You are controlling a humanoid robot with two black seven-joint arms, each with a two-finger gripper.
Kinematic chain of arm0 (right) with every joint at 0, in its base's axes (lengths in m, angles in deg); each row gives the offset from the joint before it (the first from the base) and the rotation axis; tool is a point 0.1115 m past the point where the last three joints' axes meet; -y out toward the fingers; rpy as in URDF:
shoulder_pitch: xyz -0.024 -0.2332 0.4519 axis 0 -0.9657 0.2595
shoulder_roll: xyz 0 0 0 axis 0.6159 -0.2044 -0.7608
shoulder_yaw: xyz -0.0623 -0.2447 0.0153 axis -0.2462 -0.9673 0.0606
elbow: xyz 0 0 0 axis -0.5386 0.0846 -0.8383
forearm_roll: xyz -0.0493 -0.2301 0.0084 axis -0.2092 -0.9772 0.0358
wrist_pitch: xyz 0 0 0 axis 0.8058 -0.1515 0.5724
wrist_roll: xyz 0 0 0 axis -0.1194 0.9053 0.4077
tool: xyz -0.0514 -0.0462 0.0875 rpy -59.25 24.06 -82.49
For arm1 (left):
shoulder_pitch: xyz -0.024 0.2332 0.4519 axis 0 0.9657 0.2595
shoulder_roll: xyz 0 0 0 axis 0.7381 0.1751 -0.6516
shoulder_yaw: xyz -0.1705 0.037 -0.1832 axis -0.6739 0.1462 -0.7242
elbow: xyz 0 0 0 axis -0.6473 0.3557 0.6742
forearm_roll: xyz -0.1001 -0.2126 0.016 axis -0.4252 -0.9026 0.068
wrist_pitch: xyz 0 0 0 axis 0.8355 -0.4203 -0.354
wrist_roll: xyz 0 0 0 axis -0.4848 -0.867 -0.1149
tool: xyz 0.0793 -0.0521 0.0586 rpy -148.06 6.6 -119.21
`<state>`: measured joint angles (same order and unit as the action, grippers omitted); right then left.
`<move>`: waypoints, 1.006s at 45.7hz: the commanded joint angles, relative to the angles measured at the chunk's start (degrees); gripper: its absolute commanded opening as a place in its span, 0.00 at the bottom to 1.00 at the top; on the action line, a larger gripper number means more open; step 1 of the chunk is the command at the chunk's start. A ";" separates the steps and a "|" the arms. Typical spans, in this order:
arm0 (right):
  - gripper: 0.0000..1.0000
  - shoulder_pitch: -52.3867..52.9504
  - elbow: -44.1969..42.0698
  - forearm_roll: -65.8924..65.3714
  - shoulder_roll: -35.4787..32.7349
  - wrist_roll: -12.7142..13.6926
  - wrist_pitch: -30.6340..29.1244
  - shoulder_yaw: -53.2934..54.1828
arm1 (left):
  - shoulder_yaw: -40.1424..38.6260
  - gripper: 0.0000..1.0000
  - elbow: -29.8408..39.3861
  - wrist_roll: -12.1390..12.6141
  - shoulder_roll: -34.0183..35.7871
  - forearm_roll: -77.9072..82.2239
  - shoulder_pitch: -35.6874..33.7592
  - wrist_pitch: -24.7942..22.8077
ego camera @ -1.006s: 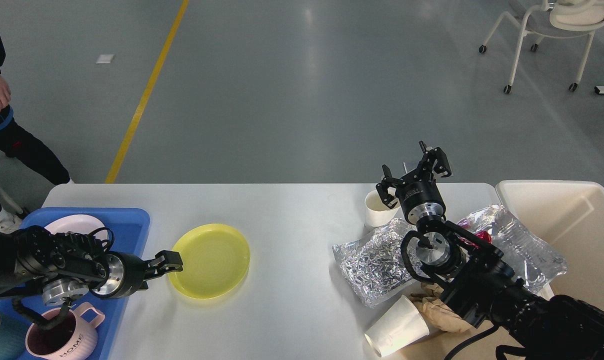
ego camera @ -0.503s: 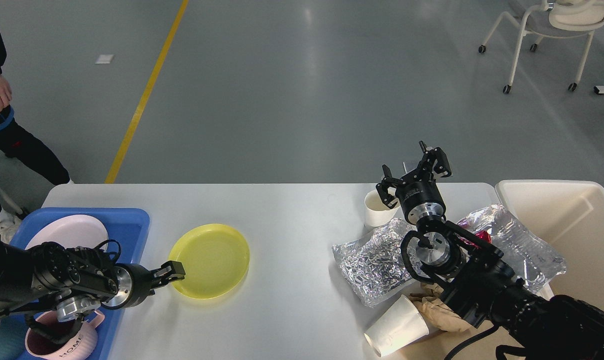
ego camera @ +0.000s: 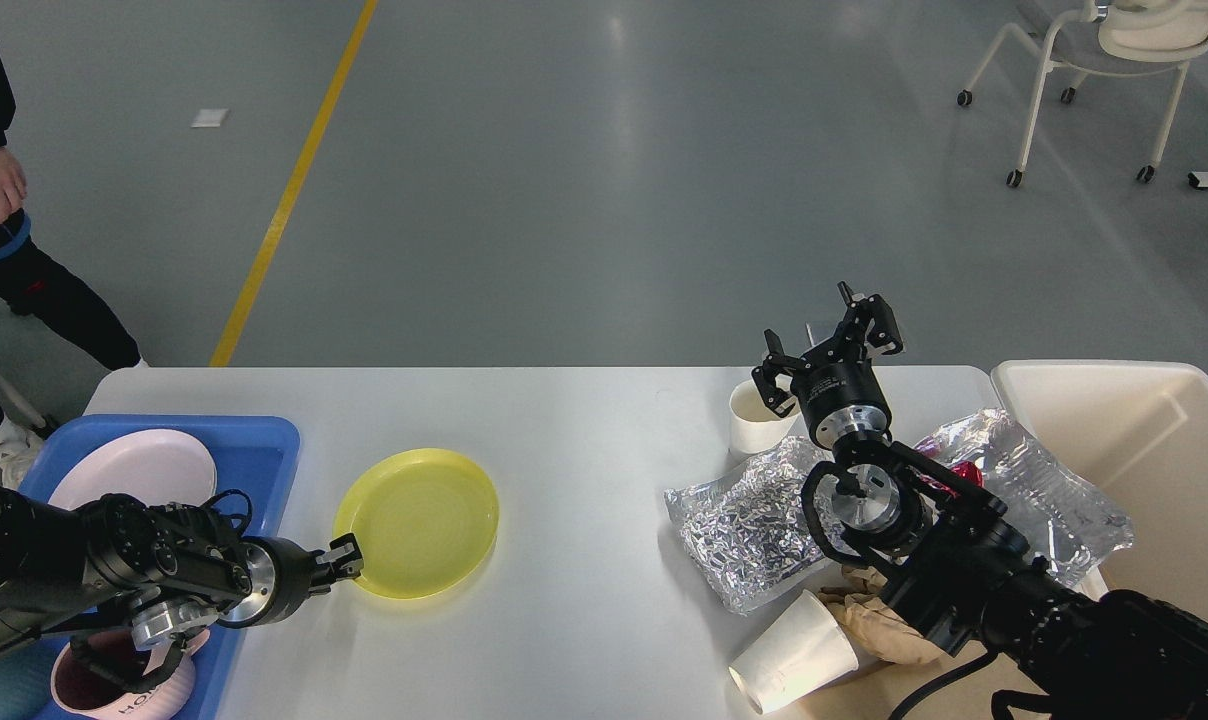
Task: Tidy desktop
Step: 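Grip the yellow plate rim with the left gripper and tilt it up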
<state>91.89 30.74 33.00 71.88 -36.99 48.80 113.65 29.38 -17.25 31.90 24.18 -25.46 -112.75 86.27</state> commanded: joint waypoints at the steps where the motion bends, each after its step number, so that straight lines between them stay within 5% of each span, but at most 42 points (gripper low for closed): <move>1: 1.00 0.00 0.00 0.06 0.00 0.00 0.00 0.00 | -0.01 0.32 0.01 0.00 0.03 -0.05 0.01 -0.11; 46: 1.00 0.00 0.00 0.06 0.00 0.00 0.00 0.00 | -0.53 0.00 0.01 -0.09 0.03 0.04 0.01 -0.38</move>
<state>91.88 30.74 33.03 71.88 -36.99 48.80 113.65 28.82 -17.24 31.88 24.12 -25.42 -112.67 85.91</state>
